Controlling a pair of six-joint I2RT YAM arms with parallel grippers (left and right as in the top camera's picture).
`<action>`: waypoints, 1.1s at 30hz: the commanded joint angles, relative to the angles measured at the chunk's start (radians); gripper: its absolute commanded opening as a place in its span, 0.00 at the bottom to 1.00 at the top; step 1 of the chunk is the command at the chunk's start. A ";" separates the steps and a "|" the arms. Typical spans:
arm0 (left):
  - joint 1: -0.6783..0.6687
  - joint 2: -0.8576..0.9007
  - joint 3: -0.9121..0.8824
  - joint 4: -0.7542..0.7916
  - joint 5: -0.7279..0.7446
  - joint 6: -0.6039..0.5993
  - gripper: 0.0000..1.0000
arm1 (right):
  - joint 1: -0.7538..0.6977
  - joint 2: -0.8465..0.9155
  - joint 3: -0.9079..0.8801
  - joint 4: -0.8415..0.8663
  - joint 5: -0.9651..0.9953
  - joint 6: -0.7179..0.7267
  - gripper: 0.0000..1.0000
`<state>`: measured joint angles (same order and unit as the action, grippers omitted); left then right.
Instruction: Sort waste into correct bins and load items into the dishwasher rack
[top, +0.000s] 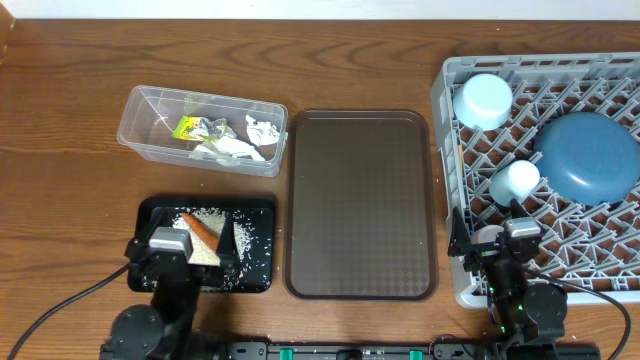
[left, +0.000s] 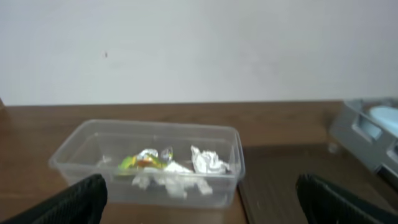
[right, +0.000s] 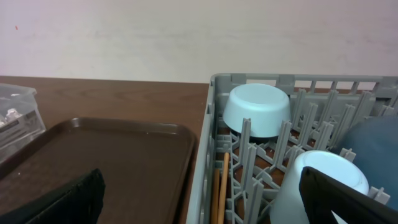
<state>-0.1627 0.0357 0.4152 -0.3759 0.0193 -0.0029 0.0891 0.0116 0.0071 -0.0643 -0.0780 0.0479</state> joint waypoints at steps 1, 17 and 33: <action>0.009 -0.034 -0.097 0.114 -0.001 -0.025 1.00 | 0.010 -0.007 -0.002 -0.004 0.000 -0.011 0.99; 0.010 -0.034 -0.411 0.441 -0.002 -0.047 1.00 | 0.010 -0.007 -0.002 -0.004 0.000 -0.012 0.99; 0.145 -0.034 -0.411 0.316 0.096 -0.035 1.00 | 0.010 -0.007 -0.002 -0.004 0.000 -0.011 0.99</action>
<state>-0.0269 0.0101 0.0116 -0.0166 0.0685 -0.0330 0.0891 0.0116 0.0071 -0.0639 -0.0780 0.0475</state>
